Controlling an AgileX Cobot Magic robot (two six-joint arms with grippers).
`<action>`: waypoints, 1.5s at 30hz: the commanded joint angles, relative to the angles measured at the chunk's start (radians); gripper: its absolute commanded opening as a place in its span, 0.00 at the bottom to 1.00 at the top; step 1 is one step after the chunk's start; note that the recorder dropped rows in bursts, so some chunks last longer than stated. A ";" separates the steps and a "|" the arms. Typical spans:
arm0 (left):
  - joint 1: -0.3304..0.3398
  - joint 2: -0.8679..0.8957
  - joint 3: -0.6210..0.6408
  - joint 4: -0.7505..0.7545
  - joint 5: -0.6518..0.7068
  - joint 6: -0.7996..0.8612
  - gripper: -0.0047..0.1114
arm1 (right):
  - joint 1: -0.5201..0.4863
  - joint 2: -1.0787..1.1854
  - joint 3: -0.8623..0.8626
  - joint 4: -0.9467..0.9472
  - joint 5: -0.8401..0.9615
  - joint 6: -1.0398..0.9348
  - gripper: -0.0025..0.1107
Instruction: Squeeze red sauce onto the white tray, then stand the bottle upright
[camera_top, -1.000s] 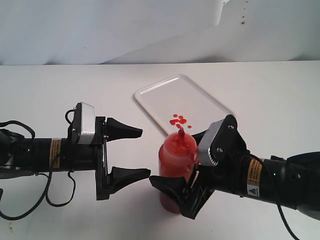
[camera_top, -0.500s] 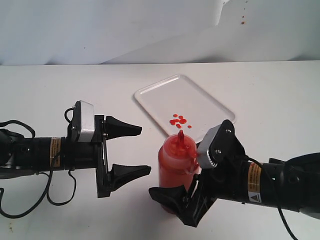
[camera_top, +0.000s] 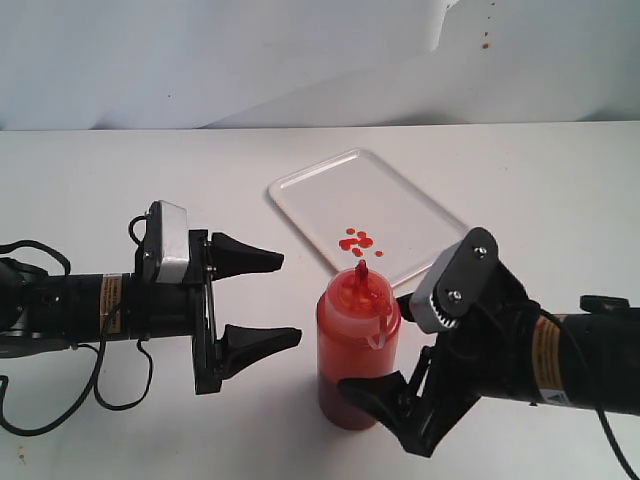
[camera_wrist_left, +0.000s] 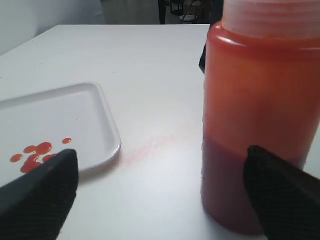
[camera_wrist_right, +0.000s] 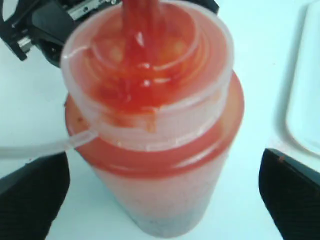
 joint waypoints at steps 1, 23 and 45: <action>0.002 -0.009 0.001 -0.012 -0.012 0.002 0.62 | -0.007 -0.096 0.030 -0.109 0.051 0.137 0.84; 0.000 -0.454 0.177 -0.289 0.005 0.011 0.04 | -0.007 -0.656 0.137 0.016 0.319 0.064 0.02; 0.000 -1.174 0.377 -0.508 0.395 -0.132 0.04 | -0.007 -0.668 -0.013 1.541 -0.006 -1.036 0.02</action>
